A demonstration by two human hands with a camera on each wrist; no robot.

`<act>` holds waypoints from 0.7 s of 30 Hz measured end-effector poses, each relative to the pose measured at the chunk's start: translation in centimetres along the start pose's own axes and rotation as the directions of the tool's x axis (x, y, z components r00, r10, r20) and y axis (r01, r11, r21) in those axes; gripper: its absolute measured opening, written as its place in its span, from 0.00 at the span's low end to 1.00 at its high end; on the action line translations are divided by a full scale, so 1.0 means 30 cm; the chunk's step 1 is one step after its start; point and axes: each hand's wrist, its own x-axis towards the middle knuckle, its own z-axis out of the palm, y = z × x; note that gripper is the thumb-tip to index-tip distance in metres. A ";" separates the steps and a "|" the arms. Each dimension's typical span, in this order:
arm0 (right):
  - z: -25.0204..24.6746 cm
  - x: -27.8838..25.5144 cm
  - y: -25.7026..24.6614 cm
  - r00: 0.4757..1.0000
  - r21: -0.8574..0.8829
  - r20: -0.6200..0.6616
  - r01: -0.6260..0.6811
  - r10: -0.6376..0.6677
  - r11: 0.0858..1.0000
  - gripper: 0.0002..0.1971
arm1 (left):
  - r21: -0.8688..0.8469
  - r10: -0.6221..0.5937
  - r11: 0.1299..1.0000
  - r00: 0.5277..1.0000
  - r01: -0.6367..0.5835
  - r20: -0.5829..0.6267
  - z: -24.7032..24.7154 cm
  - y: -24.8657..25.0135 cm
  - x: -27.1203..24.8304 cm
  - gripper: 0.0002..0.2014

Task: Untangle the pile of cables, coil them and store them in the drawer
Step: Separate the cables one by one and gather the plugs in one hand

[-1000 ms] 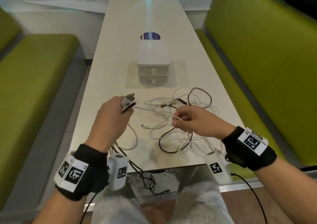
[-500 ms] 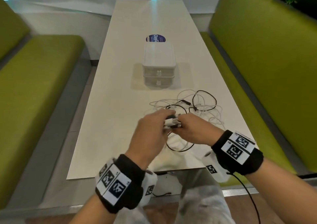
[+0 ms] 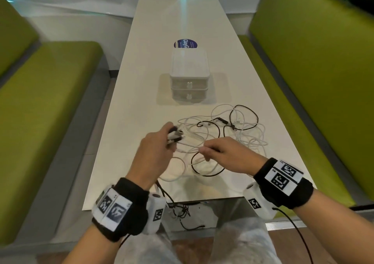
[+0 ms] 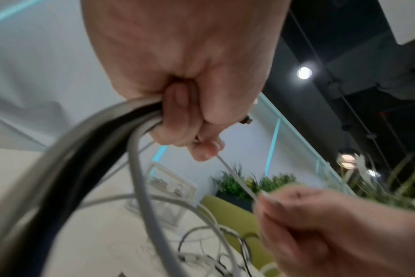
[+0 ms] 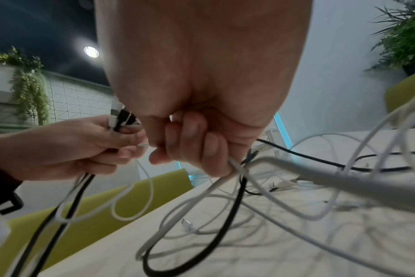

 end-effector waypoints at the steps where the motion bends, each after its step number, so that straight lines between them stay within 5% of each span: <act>1: 0.002 -0.010 0.018 1.000 0.001 0.006 -0.003 0.003 1.000 0.20 | -0.030 -0.033 0.999 0.998 0.031 -0.053 -0.025 -0.021 -0.003 0.11; 5: 0.012 -0.040 0.056 0.999 -0.084 0.041 -0.014 0.017 0.996 0.21 | -0.045 -0.120 0.992 0.976 0.114 -0.180 -0.093 -0.086 -0.016 0.10; 10: 0.003 -0.018 0.023 1.000 -0.140 0.024 -0.004 0.007 0.990 0.22 | 0.026 -0.007 1.000 0.982 0.012 -0.191 -0.058 -0.036 -0.040 0.07; 14: -0.006 0.002 -0.022 0.998 -0.172 0.035 0.064 -0.059 0.983 0.20 | -0.013 0.152 0.988 0.987 -0.153 -0.059 0.024 0.060 -0.061 0.13; 17: -0.014 0.007 -0.038 0.997 -0.132 0.040 0.078 -0.073 0.988 0.15 | 0.010 0.138 0.990 0.989 -0.139 0.052 0.069 0.083 -0.050 0.15; 21: -0.011 0.004 -0.034 0.994 -0.122 0.006 0.107 -0.107 0.987 0.16 | -0.002 0.103 0.995 0.994 -0.103 0.044 0.067 0.075 -0.032 0.13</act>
